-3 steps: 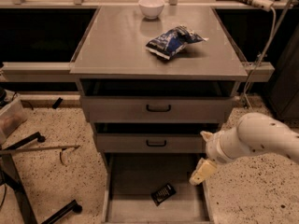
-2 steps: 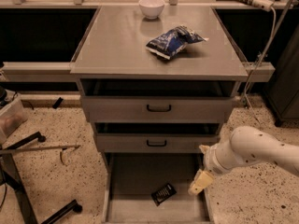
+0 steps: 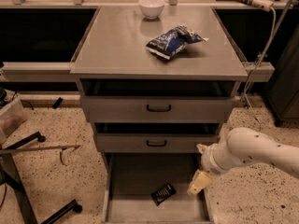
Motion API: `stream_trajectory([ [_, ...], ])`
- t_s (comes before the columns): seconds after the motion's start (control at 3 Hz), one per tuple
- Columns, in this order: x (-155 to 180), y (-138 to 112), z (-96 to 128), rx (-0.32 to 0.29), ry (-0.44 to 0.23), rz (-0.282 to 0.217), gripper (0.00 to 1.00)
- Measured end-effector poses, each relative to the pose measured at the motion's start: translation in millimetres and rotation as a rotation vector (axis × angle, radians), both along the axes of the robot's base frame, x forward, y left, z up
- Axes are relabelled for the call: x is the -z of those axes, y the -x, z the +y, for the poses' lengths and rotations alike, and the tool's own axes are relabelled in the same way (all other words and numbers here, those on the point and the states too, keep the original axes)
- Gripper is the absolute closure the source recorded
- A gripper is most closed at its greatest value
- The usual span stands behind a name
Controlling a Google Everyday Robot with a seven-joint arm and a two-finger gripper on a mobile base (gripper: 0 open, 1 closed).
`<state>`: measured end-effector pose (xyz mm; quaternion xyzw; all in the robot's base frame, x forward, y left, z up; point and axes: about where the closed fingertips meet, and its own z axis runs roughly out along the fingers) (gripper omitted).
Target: Pick rxbar chocolate from bottom drawer and place on counter
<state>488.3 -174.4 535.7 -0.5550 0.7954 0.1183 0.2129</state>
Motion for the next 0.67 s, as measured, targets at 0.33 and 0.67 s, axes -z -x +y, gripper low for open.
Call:
stream_trajectory([
  [0.33, 34.1, -17.0, 1.9, -0.069, 0.036, -0.047, 0.0],
  [0.67, 100.9, -38.9, 7.0, -0.124, 0.048, -0.033, 0.0],
])
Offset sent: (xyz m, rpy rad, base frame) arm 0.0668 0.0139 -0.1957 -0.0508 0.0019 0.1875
